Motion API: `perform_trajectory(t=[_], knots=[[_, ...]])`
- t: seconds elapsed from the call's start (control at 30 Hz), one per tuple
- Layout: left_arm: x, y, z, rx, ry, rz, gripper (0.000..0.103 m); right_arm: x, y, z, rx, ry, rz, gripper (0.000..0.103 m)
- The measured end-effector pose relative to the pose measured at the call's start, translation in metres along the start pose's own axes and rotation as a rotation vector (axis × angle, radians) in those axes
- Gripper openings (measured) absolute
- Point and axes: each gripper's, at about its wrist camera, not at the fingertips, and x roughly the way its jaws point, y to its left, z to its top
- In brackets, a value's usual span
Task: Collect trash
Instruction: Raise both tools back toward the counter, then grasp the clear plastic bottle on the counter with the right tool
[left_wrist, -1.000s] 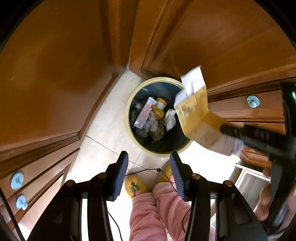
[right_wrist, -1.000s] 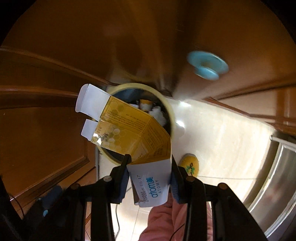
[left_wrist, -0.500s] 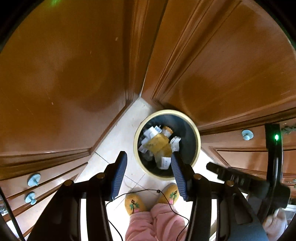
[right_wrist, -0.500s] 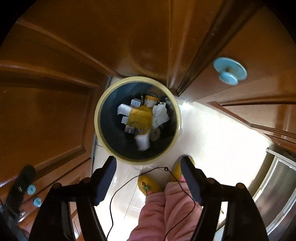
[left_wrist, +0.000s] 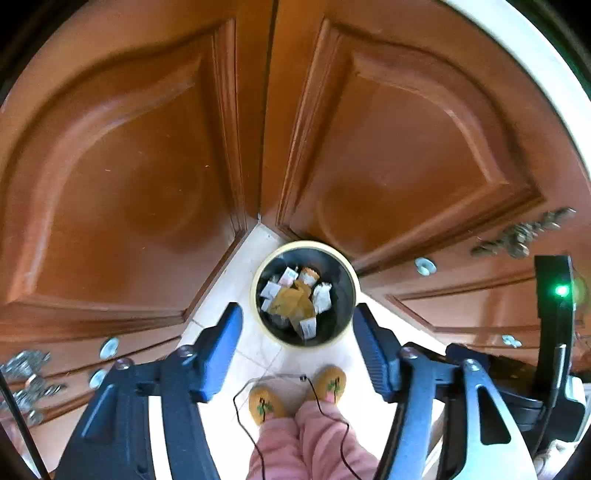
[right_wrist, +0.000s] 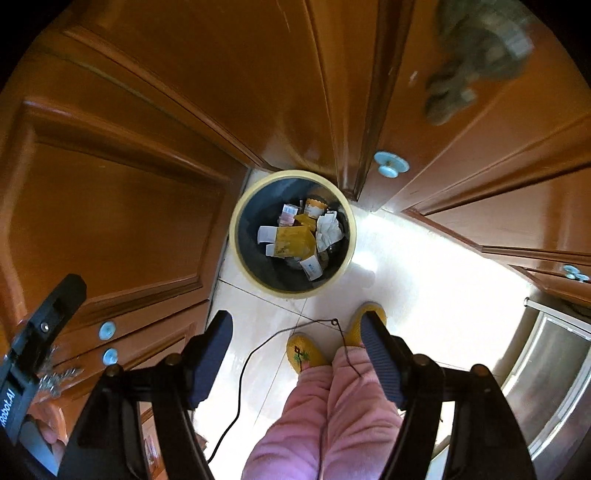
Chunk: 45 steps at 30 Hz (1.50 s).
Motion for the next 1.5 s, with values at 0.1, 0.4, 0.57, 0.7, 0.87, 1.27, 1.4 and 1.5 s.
perform_trajectory(t=[0.1, 0.4, 0.57, 0.7, 0.87, 1.27, 1.4, 1.5], knots=[[-0.026, -0.005, -0.003, 0.03, 0.022, 0.0, 0.063, -0.036, 0.006, -0.014, -0.033, -0.016, -0.03, 0.072], [-0.139, -0.04, -0.003, 0.24, -0.083, 0.005, 0.064, -0.172, 0.014, -0.037, -0.093, -0.199, -0.027, 0.072], [-0.196, -0.057, 0.013, 0.301, -0.243, -0.021, 0.064, -0.258, 0.002, -0.039, -0.087, -0.361, -0.022, 0.072], [-0.234, -0.071, 0.032, 0.353, -0.376, -0.033, 0.065, -0.319, -0.009, -0.042, -0.051, -0.472, 0.0, 0.072], [-0.268, -0.089, 0.058, 0.383, -0.48, -0.052, 0.07, -0.378, -0.028, -0.035, -0.005, -0.593, 0.055, 0.072], [-0.3, -0.133, 0.121, 0.349, -0.587, -0.064, 0.077, -0.42, -0.064, 0.103, 0.043, -0.571, 0.33, 0.072], [-0.278, -0.145, 0.155, 0.296, -0.552, -0.02, 0.077, -0.417, -0.073, 0.188, 0.097, -0.501, 0.384, 0.072], [-0.261, -0.153, 0.178, 0.248, -0.508, -0.003, 0.077, -0.409, -0.08, 0.254, 0.154, -0.457, 0.366, 0.072]])
